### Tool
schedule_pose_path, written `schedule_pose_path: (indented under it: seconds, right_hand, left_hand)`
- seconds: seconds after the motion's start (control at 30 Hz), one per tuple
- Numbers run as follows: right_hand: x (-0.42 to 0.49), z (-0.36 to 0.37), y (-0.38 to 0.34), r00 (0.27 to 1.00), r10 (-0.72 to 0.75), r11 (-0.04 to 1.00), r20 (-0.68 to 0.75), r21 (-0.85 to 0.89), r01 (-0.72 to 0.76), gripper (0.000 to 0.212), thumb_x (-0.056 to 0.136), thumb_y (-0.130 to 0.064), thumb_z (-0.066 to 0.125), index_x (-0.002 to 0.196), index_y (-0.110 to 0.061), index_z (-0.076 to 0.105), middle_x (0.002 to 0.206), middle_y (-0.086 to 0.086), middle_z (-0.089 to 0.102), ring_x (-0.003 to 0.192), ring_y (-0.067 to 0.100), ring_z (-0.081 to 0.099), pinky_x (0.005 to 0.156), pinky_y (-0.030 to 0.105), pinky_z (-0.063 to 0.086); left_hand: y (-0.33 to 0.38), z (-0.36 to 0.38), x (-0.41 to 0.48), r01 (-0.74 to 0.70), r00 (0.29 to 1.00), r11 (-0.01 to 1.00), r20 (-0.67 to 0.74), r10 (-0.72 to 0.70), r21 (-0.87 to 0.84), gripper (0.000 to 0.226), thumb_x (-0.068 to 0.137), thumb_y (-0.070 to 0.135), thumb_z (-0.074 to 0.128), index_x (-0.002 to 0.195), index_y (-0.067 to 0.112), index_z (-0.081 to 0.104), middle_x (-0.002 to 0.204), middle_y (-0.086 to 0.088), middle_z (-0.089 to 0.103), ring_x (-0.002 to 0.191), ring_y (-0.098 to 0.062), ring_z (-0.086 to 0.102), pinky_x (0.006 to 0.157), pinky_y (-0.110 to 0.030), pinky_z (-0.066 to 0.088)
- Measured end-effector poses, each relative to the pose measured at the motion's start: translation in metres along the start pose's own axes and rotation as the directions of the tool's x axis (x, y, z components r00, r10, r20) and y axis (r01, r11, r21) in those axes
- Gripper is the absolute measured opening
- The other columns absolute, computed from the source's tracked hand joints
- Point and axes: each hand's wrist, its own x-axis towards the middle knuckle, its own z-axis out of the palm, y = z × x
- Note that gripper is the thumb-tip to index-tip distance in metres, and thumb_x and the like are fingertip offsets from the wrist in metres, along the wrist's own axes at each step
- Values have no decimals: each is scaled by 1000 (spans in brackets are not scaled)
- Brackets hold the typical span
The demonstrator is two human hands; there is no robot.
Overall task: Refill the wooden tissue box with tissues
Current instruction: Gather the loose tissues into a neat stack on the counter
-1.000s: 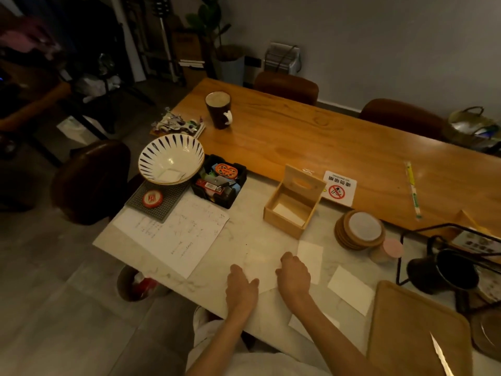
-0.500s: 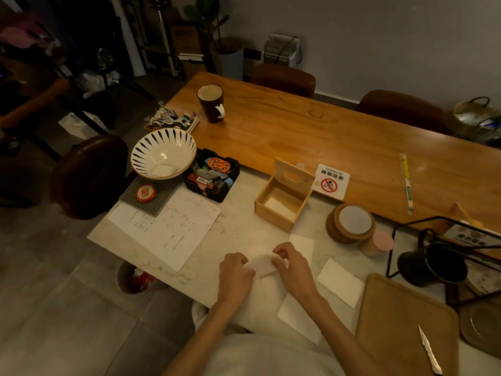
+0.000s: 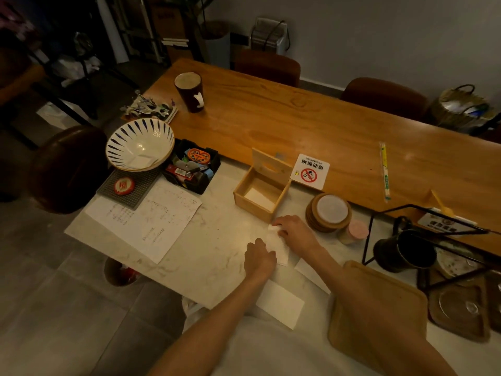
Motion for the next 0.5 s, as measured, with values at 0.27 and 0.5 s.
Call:
schedule_pose_path:
  seconds: [0.27,0.5]
  right_hand:
    - [11,11,-7,986,158,963,-54,-211,-166,38,91,-17,60,128,-17,52,127,10,55,117,29,49,98,37,42]
    - [-10,1,-4,957,291,937,-3,204,-285,19,86,-11,63,103,-18,59,103,4,63,93,21,59,82,35,52]
  left_hand:
    - [-3,10,-1,-79,994,996,-74,81,30,40,94,20,57,128,7,38,129,-15,44,113,-33,52,85,-39,46]
    - [-17,2,1,-185,982,983,-22,185,2,43,85,21,67,120,12,42,127,-11,37,111,-29,48,88,-35,47]
